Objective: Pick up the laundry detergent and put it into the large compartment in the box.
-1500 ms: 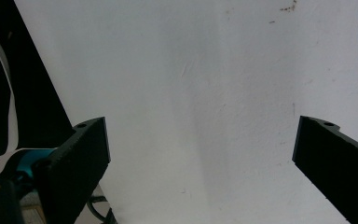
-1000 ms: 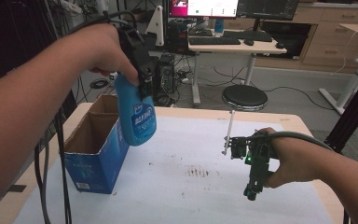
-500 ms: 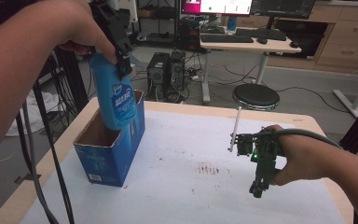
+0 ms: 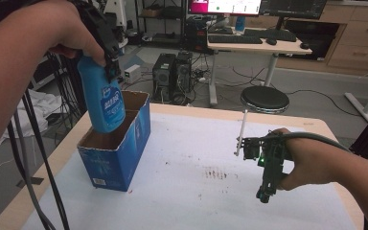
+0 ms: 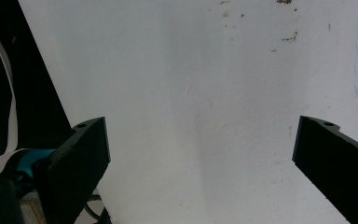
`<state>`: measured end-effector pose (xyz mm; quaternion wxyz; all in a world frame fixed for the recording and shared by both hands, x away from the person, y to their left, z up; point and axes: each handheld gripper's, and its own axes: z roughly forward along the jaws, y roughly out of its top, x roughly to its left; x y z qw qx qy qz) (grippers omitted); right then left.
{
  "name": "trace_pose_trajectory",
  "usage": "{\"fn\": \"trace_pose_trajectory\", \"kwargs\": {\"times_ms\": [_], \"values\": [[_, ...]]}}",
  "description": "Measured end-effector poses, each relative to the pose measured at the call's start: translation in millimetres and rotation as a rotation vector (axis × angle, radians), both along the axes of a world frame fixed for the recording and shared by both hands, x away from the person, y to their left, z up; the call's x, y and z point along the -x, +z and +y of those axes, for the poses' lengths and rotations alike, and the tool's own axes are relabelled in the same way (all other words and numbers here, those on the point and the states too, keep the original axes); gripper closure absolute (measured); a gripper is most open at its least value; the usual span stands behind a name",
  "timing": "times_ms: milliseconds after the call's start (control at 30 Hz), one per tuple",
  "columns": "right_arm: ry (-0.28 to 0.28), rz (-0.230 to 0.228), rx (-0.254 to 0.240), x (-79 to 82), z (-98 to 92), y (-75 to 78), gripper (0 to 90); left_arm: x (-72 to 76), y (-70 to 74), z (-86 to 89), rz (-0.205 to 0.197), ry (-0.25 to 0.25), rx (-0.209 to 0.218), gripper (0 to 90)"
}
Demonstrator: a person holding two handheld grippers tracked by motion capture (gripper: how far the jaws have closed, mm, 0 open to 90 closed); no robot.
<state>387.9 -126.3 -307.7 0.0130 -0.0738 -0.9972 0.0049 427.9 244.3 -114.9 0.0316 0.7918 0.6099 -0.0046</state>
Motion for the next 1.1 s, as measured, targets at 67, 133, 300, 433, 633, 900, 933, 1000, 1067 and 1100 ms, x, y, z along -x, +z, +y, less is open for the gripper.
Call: {"fn": "trace_pose_trajectory", "kwargs": {"times_ms": [67, 133, 300, 433, 633, 900, 933, 1000, 1067, 1100], "values": [[-0.006, 0.000, -0.004, 0.3, 0.0, 0.0, 2.9, -1.9, -8.2, 3.2, 0.003, 0.015, 0.010, 37.2], [-0.008, -0.001, -0.002, 0.3, -0.7, 0.4, 2.9, -2.8, -12.4, 4.3, 0.006, 0.015, 0.010, 37.2], [-0.009, -0.003, -0.005, 0.4, -0.3, -0.3, 2.9, -10.9, -44.0, 9.7, 0.042, 0.031, 0.015, 37.1], [-0.006, 0.002, -0.011, 1.0, 0.2, -1.9, 2.9, -16.6, -66.6, 11.8, 0.054, 0.028, 0.022, 37.1], [-0.012, -0.002, -0.020, -0.1, -2.8, -2.5, 2.9, -21.3, -97.6, 8.2, 0.075, -0.029, 0.001, 37.1], [-0.027, 0.001, -0.025, 0.4, -7.8, -3.3, 2.9, -23.0, -122.4, 0.2, 0.089, -0.162, -0.015, 37.1], [-0.024, 0.000, -0.027, 0.0, -8.6, -3.7, 2.9, -22.8, -124.7, -0.3, 0.091, -0.183, -0.022, 37.1], [-0.027, 0.000, -0.028, -0.1, -9.9, -4.8, 2.9, -22.4, -128.7, -0.7, 0.093, -0.218, -0.030, 37.2], [-0.028, 0.002, -0.028, 0.0, -10.8, -6.0, 2.9, -21.7, -132.4, -0.9, 0.092, -0.258, -0.039, 37.2], [-0.032, 0.004, -0.022, 0.3, -11.2, -6.1, 2.9, -21.0, -134.1, -1.3, 0.089, -0.279, -0.044, 37.1]]}}
